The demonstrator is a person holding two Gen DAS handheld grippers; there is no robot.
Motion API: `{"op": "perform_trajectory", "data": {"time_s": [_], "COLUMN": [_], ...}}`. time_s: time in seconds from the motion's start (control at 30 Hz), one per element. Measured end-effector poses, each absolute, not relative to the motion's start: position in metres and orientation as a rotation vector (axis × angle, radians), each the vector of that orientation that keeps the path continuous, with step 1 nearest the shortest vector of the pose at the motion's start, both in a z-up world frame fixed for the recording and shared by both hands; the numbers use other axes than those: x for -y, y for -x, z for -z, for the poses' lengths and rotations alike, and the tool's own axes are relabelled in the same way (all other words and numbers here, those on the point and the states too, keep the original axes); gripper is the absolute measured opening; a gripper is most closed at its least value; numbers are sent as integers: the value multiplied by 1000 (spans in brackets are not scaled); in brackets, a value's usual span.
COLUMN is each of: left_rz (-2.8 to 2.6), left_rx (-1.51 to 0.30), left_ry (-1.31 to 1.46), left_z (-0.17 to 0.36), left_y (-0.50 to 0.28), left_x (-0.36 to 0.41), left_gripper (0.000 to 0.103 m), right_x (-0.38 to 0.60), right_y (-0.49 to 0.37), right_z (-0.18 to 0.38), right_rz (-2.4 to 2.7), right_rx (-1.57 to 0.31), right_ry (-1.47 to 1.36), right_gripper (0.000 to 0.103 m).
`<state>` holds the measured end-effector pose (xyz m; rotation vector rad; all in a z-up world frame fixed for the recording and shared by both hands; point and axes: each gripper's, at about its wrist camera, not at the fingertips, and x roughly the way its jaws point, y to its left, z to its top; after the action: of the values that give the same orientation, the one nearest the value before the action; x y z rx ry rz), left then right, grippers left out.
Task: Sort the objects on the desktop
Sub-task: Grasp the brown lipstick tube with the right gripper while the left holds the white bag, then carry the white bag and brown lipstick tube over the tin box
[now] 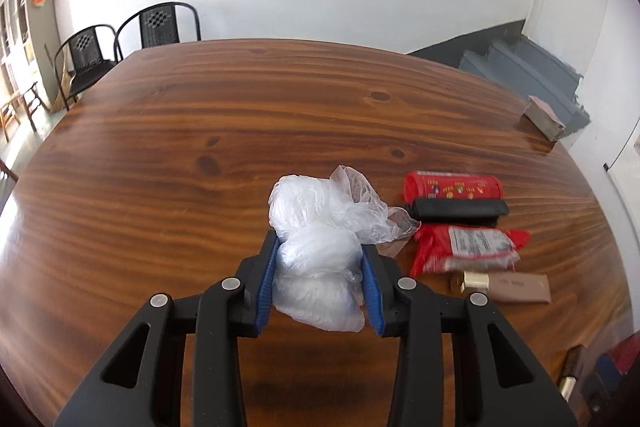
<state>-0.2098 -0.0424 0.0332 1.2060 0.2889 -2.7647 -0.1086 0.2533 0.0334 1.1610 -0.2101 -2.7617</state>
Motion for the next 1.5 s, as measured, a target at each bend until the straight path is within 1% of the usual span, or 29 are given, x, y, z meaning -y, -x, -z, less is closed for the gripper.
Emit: {"op": "perform_trajectory", "data": {"time_s": [0.13, 0.37, 0.47, 0.57, 0.63, 0.67, 0.73, 0.93, 1.23, 1.5], "left_rz": [2755, 2757, 2768, 2785, 2798, 2806, 2821, 2872, 2968, 3028], "left_rx": [-318, -350, -341, -333, -335, -330, -319, -289, -223, -164], "left_ry": [-1203, -1209, -1207, -1211, -1210, -1206, -1198, -1175, -1172, -1156], "left_z": [-33, -34, -35, -37, -39, -41, -44, -57, -70, -78], "left_y": [185, 158, 151, 149, 146, 144, 141, 131, 116, 98], "left_x": [45, 46, 43, 37, 35, 32, 27, 11, -22, -46], "left_gripper": [40, 40, 40, 40, 40, 40, 40, 40, 40, 40], "right_x": [-241, -229, -228, -229, -231, -232, -237, -245, -256, -269], "right_y": [115, 122, 123, 123, 122, 122, 121, 112, 80, 63], "right_z": [-28, -20, -17, -18, -18, -18, -18, -20, -40, -45], "right_rz": [2727, 2726, 2730, 2739, 2745, 2745, 2742, 2690, 2677, 2687], "right_rx": [189, 153, 138, 133, 134, 136, 147, 233, 366, 445], "right_ry": [-1213, -1262, -1277, -1281, -1286, -1288, -1292, -1287, -1171, -1109], "right_gripper": [63, 62, 57, 48, 38, 35, 23, 22, 22, 22]}}
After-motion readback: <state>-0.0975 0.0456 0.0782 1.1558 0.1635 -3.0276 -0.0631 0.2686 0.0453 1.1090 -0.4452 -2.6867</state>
